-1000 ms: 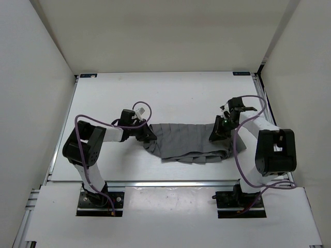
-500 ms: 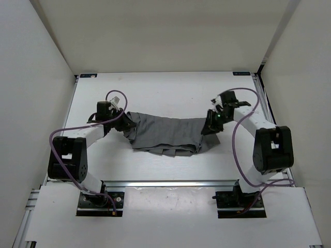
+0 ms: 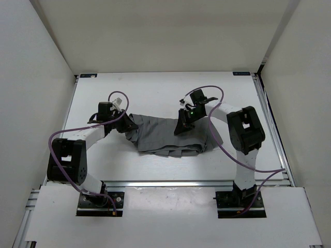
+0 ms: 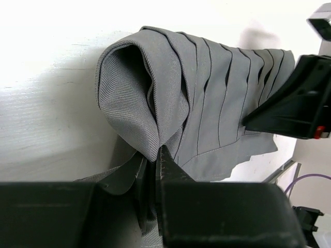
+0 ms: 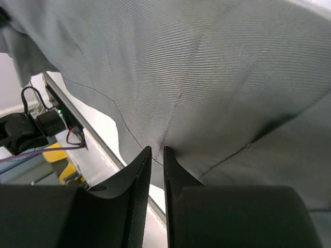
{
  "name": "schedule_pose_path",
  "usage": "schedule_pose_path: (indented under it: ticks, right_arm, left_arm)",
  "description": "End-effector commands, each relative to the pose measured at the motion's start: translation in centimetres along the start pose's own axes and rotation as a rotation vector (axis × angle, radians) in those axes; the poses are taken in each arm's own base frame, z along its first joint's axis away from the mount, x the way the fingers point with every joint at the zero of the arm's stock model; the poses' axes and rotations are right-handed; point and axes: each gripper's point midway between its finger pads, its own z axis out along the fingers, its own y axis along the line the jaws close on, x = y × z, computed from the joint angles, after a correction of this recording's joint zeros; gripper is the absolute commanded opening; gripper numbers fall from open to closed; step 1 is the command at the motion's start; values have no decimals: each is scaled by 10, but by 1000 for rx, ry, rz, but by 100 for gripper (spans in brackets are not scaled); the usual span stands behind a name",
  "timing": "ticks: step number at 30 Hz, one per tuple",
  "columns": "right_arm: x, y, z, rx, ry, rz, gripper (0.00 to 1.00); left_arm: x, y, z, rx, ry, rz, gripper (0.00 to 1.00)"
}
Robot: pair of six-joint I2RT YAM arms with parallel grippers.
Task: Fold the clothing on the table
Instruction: Fold the skirt
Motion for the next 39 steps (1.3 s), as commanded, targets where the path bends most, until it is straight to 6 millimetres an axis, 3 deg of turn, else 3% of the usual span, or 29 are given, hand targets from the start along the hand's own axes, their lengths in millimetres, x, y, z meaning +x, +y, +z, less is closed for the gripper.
schedule_pose_path:
  ticks: [1, 11, 16, 19, 23, 27, 31, 34, 39]
  right_arm:
    - [-4, 26, -2, -74, 30, -28, 19]
    - [46, 24, 17, -79, 195, -23, 16]
    - [59, 16, 27, -81, 239, 5, 16]
    - [53, 11, 38, -64, 248, 9, 16]
    - [46, 0, 54, -19, 271, 3, 15]
    - [47, -8, 64, 50, 291, -1, 15]
    - [40, 0, 69, 30, 286, -14, 14]
    - [34, 15, 79, 0, 308, -43, 14]
    - [9, 41, 103, -108, 299, -74, 14]
  left_arm:
    - [-25, -23, -14, 63, -70, 30, 0]
    - [-31, -12, -13, 49, -87, 5, 0]
    - [-34, -14, -12, 61, -87, 1, 0]
    - [-38, -21, -12, 94, -87, -29, 0]
    - [-50, -46, -17, 187, -105, -54, 0]
    - [-59, -99, -25, 345, -101, -87, 0]
    - [-56, -147, -27, 503, -73, -149, 0]
    - [-58, -165, -24, 543, -74, -149, 0]
    - [-66, -170, -24, 534, -90, -142, 0]
